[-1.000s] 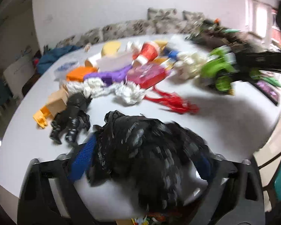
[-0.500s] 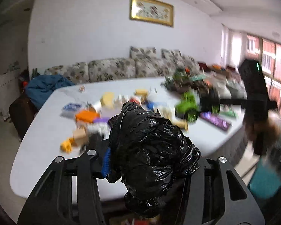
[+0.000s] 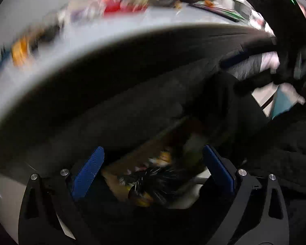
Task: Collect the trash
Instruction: 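Lower both held items into the cardboard box and open both tools, then grasp the red figure with the right tool while the left tool grasps the black robot figure, then drop both figures into the cardboard box by opening both tools, then grasp the yellow snack wrapper with the right tool while the left tool grasps a white tissue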
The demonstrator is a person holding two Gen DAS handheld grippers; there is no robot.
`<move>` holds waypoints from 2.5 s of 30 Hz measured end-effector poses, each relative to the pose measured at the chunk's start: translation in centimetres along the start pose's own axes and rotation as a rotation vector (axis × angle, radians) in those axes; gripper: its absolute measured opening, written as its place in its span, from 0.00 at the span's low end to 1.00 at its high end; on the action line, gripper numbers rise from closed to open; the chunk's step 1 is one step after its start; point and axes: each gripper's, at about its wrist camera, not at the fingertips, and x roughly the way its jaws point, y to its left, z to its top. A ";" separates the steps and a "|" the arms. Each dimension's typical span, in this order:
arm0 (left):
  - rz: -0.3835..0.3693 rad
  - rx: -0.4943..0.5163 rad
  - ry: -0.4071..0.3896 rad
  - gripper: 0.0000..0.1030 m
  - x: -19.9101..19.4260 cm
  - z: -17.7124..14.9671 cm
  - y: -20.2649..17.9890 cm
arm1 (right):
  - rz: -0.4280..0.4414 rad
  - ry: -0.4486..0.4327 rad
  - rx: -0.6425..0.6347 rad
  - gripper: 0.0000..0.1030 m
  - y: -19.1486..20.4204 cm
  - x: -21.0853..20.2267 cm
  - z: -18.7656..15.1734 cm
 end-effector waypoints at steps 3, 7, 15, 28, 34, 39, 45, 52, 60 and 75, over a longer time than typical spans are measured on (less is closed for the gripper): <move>0.018 -0.078 -0.007 0.92 -0.9 -0.2 1.6 | 0.031 -0.103 0.005 0.64 -0.3 -2.4 1.5; 0.064 -0.056 -0.128 0.92 -4.0 0.7 1.3 | -0.085 -0.255 -0.048 0.70 -0.9 -5.1 6.2; 0.123 -0.099 -0.292 0.92 -7.6 4.4 2.0 | -0.267 -0.192 -0.045 0.52 -5.2 1.0 16.4; 0.359 -0.229 -0.302 0.92 -4.5 14.5 10.0 | -0.212 -0.221 -0.004 0.32 -5.4 -1.5 15.3; 0.369 -0.268 -0.192 0.44 -0.7 16.9 12.0 | -0.193 -0.267 0.070 0.32 -6.9 -3.8 13.4; 0.246 -0.289 -0.285 0.37 -3.8 15.4 10.5 | -0.179 -0.290 0.095 0.32 -7.0 -4.2 12.8; 0.168 -0.191 -0.444 0.37 -10.8 12.4 5.7 | -0.117 -0.350 0.086 0.32 -5.0 -6.6 11.7; 0.114 -0.050 -0.359 0.35 -12.6 6.2 0.3 | 0.009 -0.302 0.037 0.32 -0.6 -9.7 7.1; 0.145 -0.021 -0.125 0.90 -4.2 1.0 0.0 | 0.019 0.013 0.034 0.60 0.6 -0.2 1.0; 0.077 -0.149 -0.265 0.89 -6.9 4.7 2.5 | -0.404 -0.290 -0.028 0.78 -7.8 -6.5 12.1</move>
